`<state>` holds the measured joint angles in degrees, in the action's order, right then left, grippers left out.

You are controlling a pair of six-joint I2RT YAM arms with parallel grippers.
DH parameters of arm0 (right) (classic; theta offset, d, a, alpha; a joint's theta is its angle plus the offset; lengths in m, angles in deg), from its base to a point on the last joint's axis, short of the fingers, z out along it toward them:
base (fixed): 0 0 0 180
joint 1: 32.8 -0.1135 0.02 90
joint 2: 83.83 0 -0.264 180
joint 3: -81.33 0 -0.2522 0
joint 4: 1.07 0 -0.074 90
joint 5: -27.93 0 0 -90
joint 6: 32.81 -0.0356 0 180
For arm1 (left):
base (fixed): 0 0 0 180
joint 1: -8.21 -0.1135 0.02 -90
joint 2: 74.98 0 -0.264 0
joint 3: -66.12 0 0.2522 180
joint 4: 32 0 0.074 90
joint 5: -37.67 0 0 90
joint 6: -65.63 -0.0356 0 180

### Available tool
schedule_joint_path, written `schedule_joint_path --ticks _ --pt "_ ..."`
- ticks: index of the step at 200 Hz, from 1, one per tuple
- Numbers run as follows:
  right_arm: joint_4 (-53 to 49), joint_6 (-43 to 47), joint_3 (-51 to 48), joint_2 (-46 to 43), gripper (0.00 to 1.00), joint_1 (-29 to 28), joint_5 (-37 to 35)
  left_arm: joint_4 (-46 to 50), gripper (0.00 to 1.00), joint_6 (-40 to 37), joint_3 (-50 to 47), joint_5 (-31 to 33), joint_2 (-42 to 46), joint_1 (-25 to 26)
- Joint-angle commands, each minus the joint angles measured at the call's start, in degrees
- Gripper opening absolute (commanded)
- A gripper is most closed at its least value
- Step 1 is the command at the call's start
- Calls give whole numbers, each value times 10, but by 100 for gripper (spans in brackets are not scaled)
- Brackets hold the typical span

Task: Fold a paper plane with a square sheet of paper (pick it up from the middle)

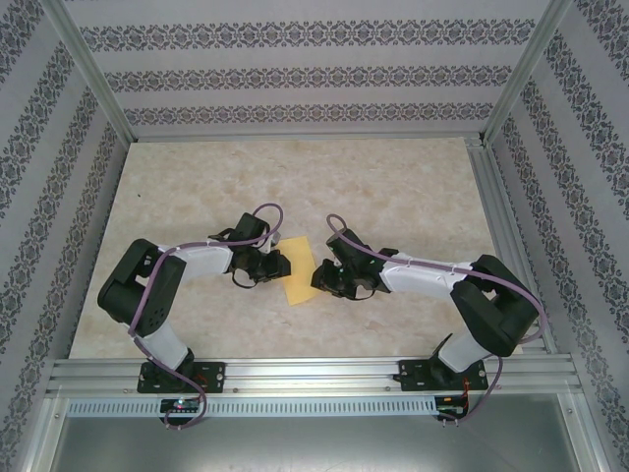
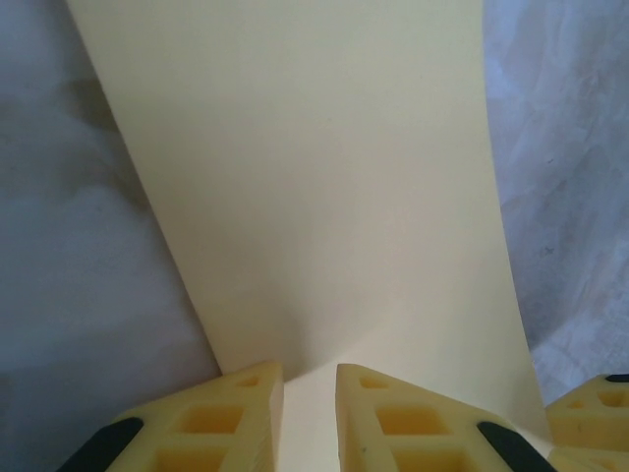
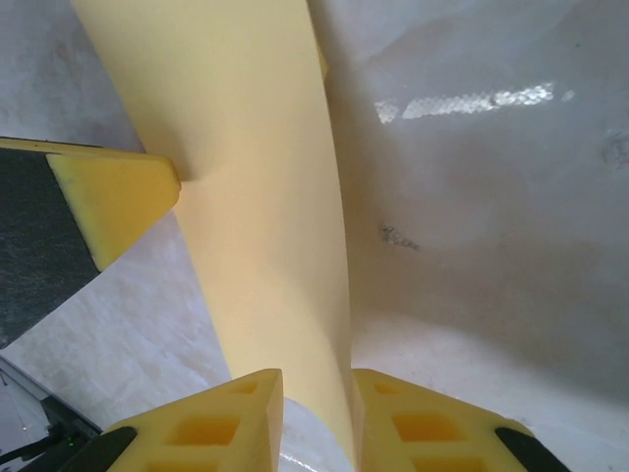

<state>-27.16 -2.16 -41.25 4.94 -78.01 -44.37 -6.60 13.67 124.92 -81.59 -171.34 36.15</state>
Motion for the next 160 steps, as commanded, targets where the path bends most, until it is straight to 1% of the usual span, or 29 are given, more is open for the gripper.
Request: schedule_joint_path --ticks 1,19,76,129,160 --pt "30 -24 -8 4 23 2 7 -3 22 -2 15 12 -10 7" --pt "40 -30 -10 4 22 0 7 -3 22 -3 15 13 -10 7" --pt "75 -51 0 7 8 -5 5 2 21 -5 15 16 -11 8" --pt "130 -56 48 71 6 -14 17 11 21 -9 17 20 -7 8" --pt "151 -57 62 97 6 -15 9 20 22 -8 23 29 17 7"
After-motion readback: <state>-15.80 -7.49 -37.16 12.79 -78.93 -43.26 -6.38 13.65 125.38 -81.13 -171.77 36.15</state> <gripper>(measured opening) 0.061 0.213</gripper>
